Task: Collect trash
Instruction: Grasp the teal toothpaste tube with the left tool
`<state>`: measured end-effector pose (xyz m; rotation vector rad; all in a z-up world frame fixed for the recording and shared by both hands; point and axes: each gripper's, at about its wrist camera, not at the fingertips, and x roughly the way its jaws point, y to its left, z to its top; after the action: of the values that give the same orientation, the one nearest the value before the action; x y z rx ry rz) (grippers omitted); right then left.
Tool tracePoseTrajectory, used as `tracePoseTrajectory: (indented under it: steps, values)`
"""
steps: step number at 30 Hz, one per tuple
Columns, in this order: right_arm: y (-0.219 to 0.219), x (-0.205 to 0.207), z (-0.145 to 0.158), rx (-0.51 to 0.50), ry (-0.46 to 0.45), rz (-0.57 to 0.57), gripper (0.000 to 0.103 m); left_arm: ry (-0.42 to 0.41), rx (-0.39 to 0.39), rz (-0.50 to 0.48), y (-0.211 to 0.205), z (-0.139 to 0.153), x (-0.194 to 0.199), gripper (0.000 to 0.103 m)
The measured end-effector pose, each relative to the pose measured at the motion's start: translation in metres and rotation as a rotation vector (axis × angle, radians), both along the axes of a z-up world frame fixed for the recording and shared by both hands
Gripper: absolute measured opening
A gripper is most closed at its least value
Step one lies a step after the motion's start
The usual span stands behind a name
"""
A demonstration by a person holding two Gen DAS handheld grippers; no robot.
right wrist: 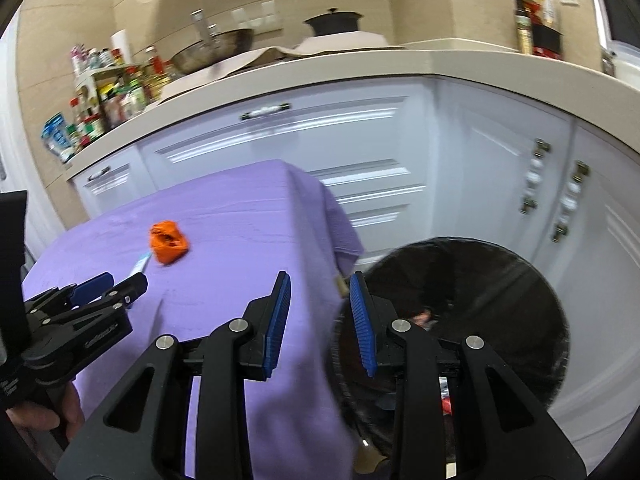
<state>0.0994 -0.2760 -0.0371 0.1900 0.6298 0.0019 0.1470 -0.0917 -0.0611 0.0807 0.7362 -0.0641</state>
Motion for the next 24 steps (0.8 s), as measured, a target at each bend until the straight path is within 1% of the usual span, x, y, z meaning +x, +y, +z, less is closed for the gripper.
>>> tracePoseTrajectory:
  steps: [4,8,12,14,17,18,19,20,21,23,24]
  values:
    - [0.017,0.009,0.001,-0.004,0.009,0.035,0.030,0.029,0.003,0.046,0.018,-0.005,0.011,0.051]
    - [0.034,0.022,0.001,-0.006,0.021,0.066,0.030,0.074,-0.011,0.059,0.030,-0.012,0.019,0.051]
    - [0.047,0.037,0.001,-0.008,0.033,0.094,0.032,0.098,-0.014,0.056,0.032,-0.017,0.025,0.051]
    - [0.054,0.044,0.001,-0.013,0.038,0.106,0.041,0.105,-0.011,0.051,0.032,-0.018,0.027,0.051]
    - [0.060,0.052,0.001,-0.016,0.043,0.122,0.042,0.122,-0.010,0.043,0.032,-0.021,0.031,0.050]
    - [0.062,0.054,0.000,-0.016,0.044,0.126,0.042,0.129,-0.015,0.041,0.033,-0.022,0.033,0.046]
    - [0.064,0.056,0.000,-0.016,0.047,0.132,0.042,0.132,-0.018,0.040,0.033,-0.022,0.033,0.044]
    - [0.066,0.058,0.000,-0.016,0.049,0.136,0.042,0.129,-0.015,0.041,0.035,-0.022,0.034,0.039]
    - [0.069,0.060,0.000,-0.016,0.052,0.141,0.042,0.126,-0.010,0.041,0.035,-0.022,0.034,0.029]
    - [0.073,0.063,-0.001,-0.018,0.057,0.150,0.042,0.123,0.004,0.042,0.037,-0.022,0.035,0.018]
    - [0.076,0.065,-0.001,-0.019,0.059,0.154,0.042,0.123,-0.002,0.039,0.038,-0.022,0.035,0.017]
